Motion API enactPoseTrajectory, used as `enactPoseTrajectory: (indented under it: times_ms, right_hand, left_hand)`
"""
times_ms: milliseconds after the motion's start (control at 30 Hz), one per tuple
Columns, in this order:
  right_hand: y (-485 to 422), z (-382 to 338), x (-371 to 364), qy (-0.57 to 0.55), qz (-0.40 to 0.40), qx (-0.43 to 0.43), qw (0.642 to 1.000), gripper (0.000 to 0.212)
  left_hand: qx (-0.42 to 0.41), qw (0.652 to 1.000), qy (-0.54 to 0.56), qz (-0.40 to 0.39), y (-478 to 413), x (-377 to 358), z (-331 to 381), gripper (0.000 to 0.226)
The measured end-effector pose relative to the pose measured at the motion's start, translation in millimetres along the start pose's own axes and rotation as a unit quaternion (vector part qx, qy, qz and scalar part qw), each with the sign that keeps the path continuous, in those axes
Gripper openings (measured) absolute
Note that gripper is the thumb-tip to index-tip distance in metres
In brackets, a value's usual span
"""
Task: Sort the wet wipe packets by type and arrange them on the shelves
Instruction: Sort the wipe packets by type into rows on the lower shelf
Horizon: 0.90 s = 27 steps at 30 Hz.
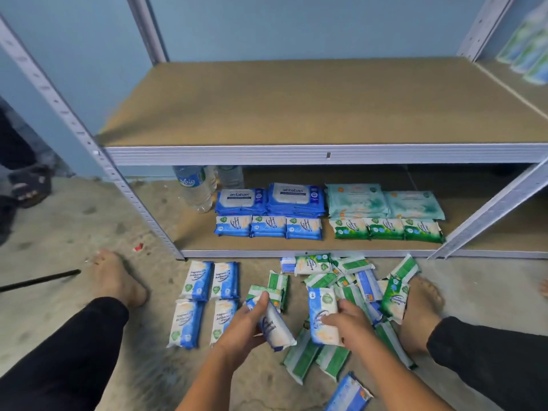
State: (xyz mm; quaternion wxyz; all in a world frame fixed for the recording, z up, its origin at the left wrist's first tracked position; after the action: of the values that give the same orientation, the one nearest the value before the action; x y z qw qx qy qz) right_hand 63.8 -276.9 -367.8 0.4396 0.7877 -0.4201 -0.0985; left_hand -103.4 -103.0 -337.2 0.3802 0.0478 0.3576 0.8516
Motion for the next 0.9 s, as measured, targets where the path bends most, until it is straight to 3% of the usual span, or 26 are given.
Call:
enactPoseTrajectory:
  times_ms: [100, 167, 233, 333, 533, 600, 667, 767, 800, 900]
  right_hand:
    - [-0.3, -8.5, -12.6, -0.123, -0.03, -0.006, 0.992, 0.042]
    - [-3.7, -12.7, -15.9, -0.157, -0.038, -0.007, 0.987, 0.067]
    - [-5.5, -18.7, -16.7, -0.13, -0.045, 0.015, 0.99, 0.076]
    - [-9.7, -24.4, -11.2, -0.089, -0.037, 0.032, 0.995, 0.068]
    - [-12.1, -31.2, -10.2, 0.055, -0.049, 0.073, 0.995, 0.104]
    - [-17.0, -27.3, 2.1, 0.015, -0.003, 0.074, 0.997, 0.09]
    - [-20.0, -19.2, 17.7, -0.12, 0.053, 0.067, 0.989, 0.06]
    - [-22.9, -6.0, 23.5, -0.333, 0.07, 0.017, 0.94, 0.029]
    - [-23.4, -5.4, 21.9, -0.362, 0.067, 0.0, 0.93, 0.022]
    - [-23.7, -8.4, 12.1, -0.377, 0.041, -0.03, 0.925, 0.007]
  left_hand:
    - [0.01, 0.998, 0.055, -0.008, -2.2, -5.8, 9.5, 0.037]
    - [0.023, 0.995, 0.086, -0.035, -5.2, -10.2, 13.4, 0.036]
    - [0.023, 0.99, 0.118, -0.077, -10.4, -15.0, 18.8, 0.041]
    - [0.029, 0.978, 0.166, -0.12, -16.9, -23.5, 22.8, 0.053]
    - [0.045, 0.994, 0.099, -0.033, -25.4, -11.0, 20.4, 0.027]
    - [0.044, 0.998, 0.046, -0.02, -29.4, -4.2, 15.1, 0.036]
    - [0.042, 0.999, -0.018, -0.02, -32.6, 0.6, 10.2, 0.059]
    - [0.033, 0.991, -0.115, -0.057, -31.7, -1.6, 11.0, 0.095]
    - [0.012, 0.978, -0.197, -0.063, -31.0, -2.4, 16.7, 0.1]
    - [-0.064, 0.892, -0.447, -0.024, -29.5, -6.0, 35.3, 0.094]
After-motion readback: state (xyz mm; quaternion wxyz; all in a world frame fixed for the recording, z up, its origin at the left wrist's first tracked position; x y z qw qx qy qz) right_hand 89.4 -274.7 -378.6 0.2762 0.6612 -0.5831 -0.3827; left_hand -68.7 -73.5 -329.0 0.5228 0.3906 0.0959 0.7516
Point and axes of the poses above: each hand's wrist, its own y-axis away from the middle knuckle, its own x-axis out of the back of the hand, z = x × y, the point moved 8 cm from there along -y, towards the middle knuckle, and after that the axes turned 5 degrees about -x, right-handed, at the moved point
